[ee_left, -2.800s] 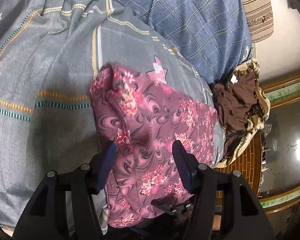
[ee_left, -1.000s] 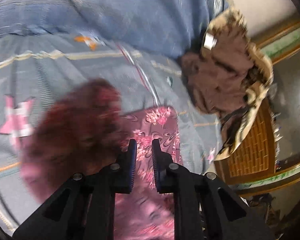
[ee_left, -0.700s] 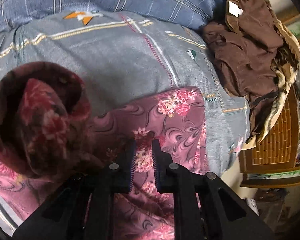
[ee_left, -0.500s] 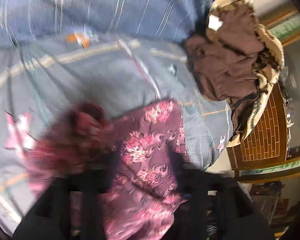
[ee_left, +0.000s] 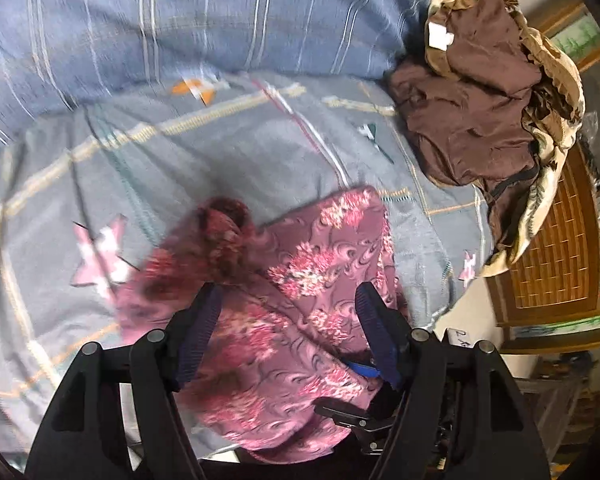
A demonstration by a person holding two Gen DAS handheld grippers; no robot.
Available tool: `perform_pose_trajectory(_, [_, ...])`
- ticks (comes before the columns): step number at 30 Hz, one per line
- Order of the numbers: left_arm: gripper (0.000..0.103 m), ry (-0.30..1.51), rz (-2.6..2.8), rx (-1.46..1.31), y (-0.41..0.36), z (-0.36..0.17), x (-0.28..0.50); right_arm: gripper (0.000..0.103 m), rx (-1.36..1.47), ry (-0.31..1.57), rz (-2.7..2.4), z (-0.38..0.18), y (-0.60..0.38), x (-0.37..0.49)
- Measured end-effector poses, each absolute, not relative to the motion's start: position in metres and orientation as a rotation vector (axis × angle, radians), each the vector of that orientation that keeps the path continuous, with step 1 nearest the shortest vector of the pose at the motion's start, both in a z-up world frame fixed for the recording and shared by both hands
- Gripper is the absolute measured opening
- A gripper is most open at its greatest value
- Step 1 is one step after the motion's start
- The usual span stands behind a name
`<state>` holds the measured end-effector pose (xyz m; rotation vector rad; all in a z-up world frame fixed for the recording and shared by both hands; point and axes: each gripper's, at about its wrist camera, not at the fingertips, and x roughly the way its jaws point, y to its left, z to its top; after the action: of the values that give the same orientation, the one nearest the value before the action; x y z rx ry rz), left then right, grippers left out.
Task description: Fold small clothes
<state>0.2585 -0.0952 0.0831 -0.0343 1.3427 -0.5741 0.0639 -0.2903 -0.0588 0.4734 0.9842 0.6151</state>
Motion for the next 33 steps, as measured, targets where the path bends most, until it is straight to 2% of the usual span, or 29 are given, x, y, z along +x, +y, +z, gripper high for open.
perform_pose_trajectory(3, [0.070, 1.329, -0.503, 0.025, -0.092, 0.090, 0.258, 0.064, 0.429, 0.990, 0.620, -0.065, -0.286, 0.063])
perform_pose_trajectory(14, [0.070, 1.373, -0.434, 0.072, -0.100, 0.028, 0.289, 0.064, 0.456, 0.977, 0.626, -0.072, -0.286, 0.058])
perform_pose_trajectory(15, [0.069, 1.372, -0.425, 0.079, -0.102, 0.021, 0.289, 0.062, 0.461, 0.973, 0.624, -0.072, -0.286, 0.058])
perform_pose_trajectory(16, [0.065, 1.369, -0.420, 0.078, -0.102, 0.018, 0.289, 0.049, 0.465, 0.966, 0.621, -0.071, -0.287, 0.058])
perform_pose_trajectory(17, [0.046, 1.361, -0.407, 0.069, -0.102, 0.015, 0.288, 0.036, 0.467, 0.961, 0.620, -0.071, -0.287, 0.057])
perform_pose_trajectory(18, [0.026, 1.360, -0.402, 0.052, -0.100, 0.014, 0.287, 0.011, 0.470, 0.957, 0.626, -0.070, -0.289, 0.056])
perform_pose_trajectory(21, [0.018, 1.355, -0.410, -0.053, -0.090, 0.021, 0.281, 0.011, 0.493, 0.900, 0.640, -0.058, -0.295, 0.045])
perform_pose_trajectory(24, [0.018, 1.310, -0.467, -0.122, -0.095, 0.044, 0.267, 0.011, 0.550, 0.817, 0.666, -0.033, -0.313, 0.024])
perform_pose_trajectory(28, [0.018, 1.253, -0.583, -0.111, -0.139, 0.071, 0.253, 0.011, 0.597, 0.740, 0.624, -0.015, -0.347, 0.000])
perform_pose_trajectory(33, [0.018, 1.286, -0.676, -0.067, -0.213, 0.053, 0.257, 0.011, 0.674, 0.769, 0.463, -0.037, -0.399, -0.019])
